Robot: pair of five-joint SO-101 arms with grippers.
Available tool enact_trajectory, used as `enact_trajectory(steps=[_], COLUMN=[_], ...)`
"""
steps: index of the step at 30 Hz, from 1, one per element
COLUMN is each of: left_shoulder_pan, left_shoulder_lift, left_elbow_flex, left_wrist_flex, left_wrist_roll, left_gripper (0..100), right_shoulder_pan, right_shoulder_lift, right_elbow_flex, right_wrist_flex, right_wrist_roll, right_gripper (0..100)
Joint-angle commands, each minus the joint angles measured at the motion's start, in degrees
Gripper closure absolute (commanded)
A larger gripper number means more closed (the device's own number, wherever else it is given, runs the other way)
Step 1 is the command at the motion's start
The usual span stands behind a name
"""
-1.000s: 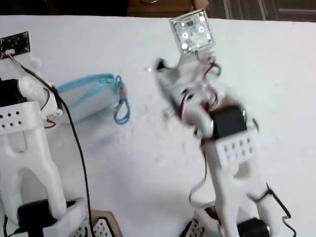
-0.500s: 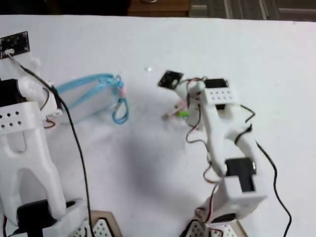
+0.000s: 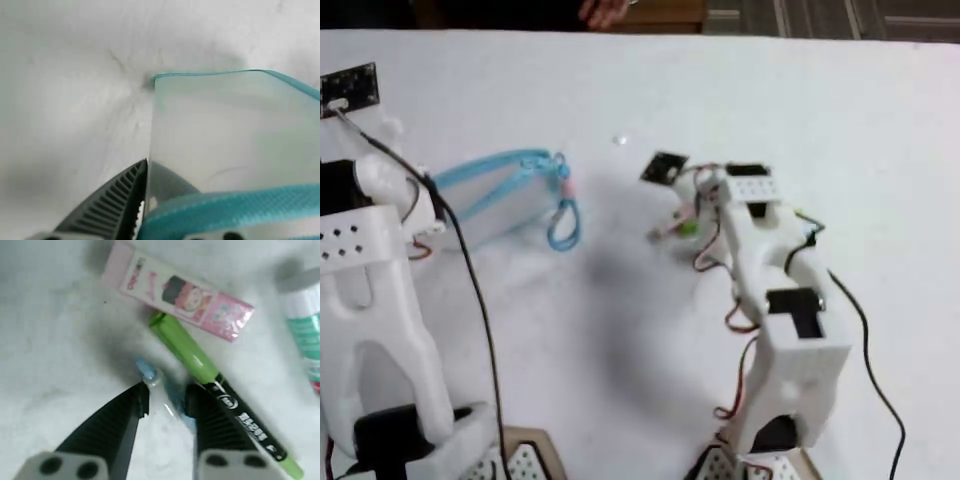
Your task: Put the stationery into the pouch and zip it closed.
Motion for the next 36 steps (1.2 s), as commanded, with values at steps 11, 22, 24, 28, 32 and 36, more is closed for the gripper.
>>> enact_trajectory(steps=[11,22,24,28,32,36], left_shoulder_pan=[-0.4,-0.4,-0.4,-0.4,-0.3,-0.2], left_shoulder_lift=[-0.6,-0.6,-0.6,-0.6,-0.6,-0.6], left_elbow_flex=[0.1,0.0,0.1,0.0,0.1,0.1], left_wrist_flex=[-0.1,-0.1,-0.1,-0.1,-0.1,-0.1], left_wrist_roll=[-0.4,-0.4,-0.4,-0.4,-0.4,-0.4], left_gripper=[98,98,98,98,98,98], right_shoulder_pan=[-0.4,-6.9,-10.1,-18.4,-25.9,-29.5], right_shoulder_lift=[-2.2,-32.9,-38.5,-48.4,-57.0,-63.8], right_elbow_flex=[-14.5,-16.0,-15.9,-15.8,-15.7,-15.6], right_wrist_flex=[21.5,37.0,37.1,35.0,23.8,9.3], right_wrist_roll=[-0.3,-13.6,-19.3,-34.5,-51.8,-67.8], right_gripper=[98.1,98.1,98.1,98.1,98.1,98.1])
